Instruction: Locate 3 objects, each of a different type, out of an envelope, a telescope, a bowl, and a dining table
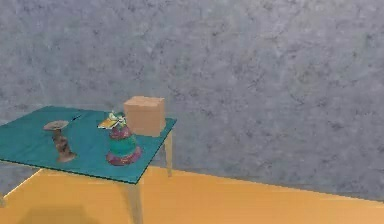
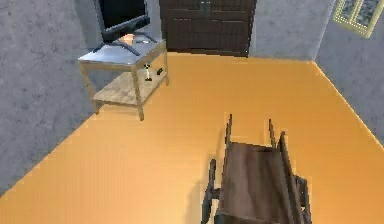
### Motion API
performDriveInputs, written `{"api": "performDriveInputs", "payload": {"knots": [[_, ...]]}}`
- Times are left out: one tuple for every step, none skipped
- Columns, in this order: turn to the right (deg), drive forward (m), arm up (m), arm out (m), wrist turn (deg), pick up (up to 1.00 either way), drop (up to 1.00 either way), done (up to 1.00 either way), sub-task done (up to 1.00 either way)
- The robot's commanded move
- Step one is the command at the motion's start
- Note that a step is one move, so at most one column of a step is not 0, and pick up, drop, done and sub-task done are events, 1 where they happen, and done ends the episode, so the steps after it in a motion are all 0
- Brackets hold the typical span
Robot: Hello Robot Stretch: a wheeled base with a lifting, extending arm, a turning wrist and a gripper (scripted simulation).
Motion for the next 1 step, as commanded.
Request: {"api": "performDriveInputs", "payload": {"knots": [[45.0,0.00,0.00,0.00,0.0,0.00,0.00,0.00,0.00]]}}
